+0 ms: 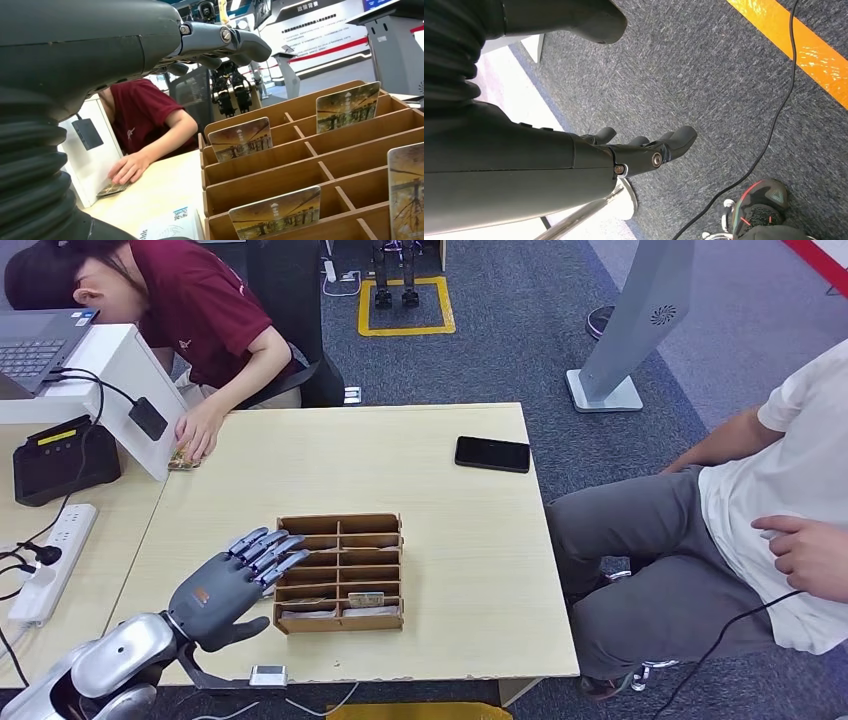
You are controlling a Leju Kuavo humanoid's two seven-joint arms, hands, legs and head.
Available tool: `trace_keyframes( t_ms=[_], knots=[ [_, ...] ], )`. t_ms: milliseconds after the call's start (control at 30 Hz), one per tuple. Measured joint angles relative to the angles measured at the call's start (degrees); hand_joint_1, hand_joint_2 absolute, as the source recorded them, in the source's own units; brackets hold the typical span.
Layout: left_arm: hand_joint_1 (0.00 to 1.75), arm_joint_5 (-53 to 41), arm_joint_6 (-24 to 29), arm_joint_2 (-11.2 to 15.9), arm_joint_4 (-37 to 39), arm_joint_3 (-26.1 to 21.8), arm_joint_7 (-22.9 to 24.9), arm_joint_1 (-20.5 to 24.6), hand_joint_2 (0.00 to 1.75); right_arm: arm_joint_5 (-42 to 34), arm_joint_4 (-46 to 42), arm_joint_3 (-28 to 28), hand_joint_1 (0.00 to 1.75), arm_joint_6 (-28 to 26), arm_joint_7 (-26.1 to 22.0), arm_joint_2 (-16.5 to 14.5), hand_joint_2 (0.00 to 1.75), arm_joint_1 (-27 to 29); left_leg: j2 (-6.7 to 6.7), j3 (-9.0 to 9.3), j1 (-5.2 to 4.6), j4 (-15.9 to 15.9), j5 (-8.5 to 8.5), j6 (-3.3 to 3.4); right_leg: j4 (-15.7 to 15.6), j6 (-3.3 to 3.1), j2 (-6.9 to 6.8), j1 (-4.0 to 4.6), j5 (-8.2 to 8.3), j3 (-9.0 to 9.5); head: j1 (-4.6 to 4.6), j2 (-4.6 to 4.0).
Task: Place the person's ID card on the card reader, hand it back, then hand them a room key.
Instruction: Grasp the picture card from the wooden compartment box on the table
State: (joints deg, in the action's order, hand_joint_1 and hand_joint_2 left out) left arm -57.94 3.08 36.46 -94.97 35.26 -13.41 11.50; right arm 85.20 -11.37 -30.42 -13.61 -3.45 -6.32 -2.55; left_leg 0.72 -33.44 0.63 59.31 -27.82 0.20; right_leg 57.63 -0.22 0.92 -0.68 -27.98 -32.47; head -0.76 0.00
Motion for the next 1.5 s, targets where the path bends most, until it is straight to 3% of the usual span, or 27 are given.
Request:
trace_keyframes(
  t_ms=[433,733,1500],
  knots=[
    [0.00,0.43,-0.62,0.48,0.03,0.00,0.25,-0.03,1.75,0.02,0.00,-0.02,0.00,0.01,0.02,0.00,1.75,0.05,0.00,0.00,0.00,0.00,0.00,0.00,0.00,0.00,0.00,0.00,0.00,0.00,-0.01,0.00],
    [0.00,10.38,-6.01,1.22,0.14,0.00,-0.43,-0.64,1.75,0.35,0.00,-0.02,0.00,0.08,0.13,0.00,1.75,-0.01,0.01,-0.01,0.00,0.00,0.00,0.00,0.00,0.00,-0.01,0.00,0.00,0.00,0.00,0.00],
    [0.00,11.80,-8.30,0.79,0.11,0.00,1.40,-2.28,1.75,0.44,0.00,-0.24,0.00,0.08,0.33,-0.15,1.75,-0.04,0.01,-0.01,0.00,-0.01,0.00,0.00,0.00,0.00,-0.01,0.00,0.00,0.00,0.00,0.00]
  ],
)
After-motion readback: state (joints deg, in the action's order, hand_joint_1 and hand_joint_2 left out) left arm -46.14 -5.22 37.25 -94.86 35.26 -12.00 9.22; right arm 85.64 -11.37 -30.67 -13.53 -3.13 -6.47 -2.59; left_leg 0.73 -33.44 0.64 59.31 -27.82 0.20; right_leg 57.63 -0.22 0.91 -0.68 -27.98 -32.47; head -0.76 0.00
